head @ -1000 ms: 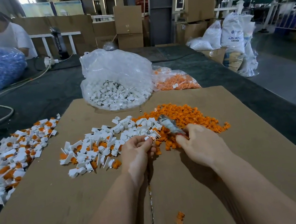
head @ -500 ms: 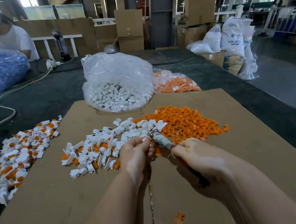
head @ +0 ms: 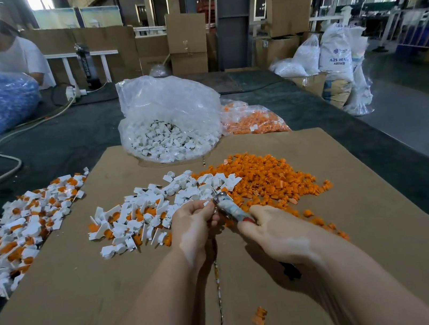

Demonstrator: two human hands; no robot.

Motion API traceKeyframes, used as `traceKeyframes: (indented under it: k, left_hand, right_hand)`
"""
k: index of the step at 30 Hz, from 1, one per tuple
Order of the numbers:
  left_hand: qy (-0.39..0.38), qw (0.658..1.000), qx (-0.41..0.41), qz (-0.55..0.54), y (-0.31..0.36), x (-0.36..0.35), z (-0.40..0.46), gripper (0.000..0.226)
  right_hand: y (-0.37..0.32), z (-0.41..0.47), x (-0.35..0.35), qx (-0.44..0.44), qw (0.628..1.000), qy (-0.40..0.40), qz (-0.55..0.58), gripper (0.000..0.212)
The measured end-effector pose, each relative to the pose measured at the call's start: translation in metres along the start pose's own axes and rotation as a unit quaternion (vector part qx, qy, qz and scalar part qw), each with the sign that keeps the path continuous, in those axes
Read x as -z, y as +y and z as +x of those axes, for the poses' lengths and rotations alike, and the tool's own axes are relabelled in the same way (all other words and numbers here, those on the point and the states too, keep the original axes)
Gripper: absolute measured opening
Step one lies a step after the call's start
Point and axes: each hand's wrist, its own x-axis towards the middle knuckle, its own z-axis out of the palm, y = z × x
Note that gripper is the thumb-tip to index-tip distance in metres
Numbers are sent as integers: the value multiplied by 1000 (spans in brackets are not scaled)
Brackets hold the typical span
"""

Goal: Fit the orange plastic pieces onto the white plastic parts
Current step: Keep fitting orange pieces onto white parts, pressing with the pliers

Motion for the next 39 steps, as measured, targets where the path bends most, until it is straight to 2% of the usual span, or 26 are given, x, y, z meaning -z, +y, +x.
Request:
traceKeyframes:
  k: [12,14,19,22,24,27,31,35,37,39]
  left_hand:
    - [-1,1000,-1,-1,-1,0,-1,13]
    - [1,1000,2,-14,-1,1,0,9]
    - [3,999,-26,-26,-5,1,-2,7]
    - [-5,998,-60,-3,-8,2,-3,7]
    - [-8,996,-76,38,-11,3,-2,12]
    - [8,990,-100,100,-11,3,-2,16]
    - [18,976,-126,177,-9,3,-7,22]
    - [16,968,-143,206,-7,2,-9,24]
    - [17,965,-149,215,-7,2,-9,25]
    - [11,965,-144,219,-7,2,-9,24]
  right_hand:
    - [10,5,-15,2,997,70,-12,22]
    - [11,5,-17,5,996,90,-12,20]
    - [20,6,-17,-21,984,173,40,30]
    - [30,14,-13,-52,964,259,-26,40]
    - [37,20,-11,-65,951,286,-103,48]
    - [46,29,-13,-77,932,293,-200,56]
    - [53,40,-17,-78,914,307,-255,63]
    - [53,41,-21,-99,900,291,-310,74]
    - [47,39,-23,-54,897,325,-296,66]
    - [39,38,-28,65,904,379,-188,45]
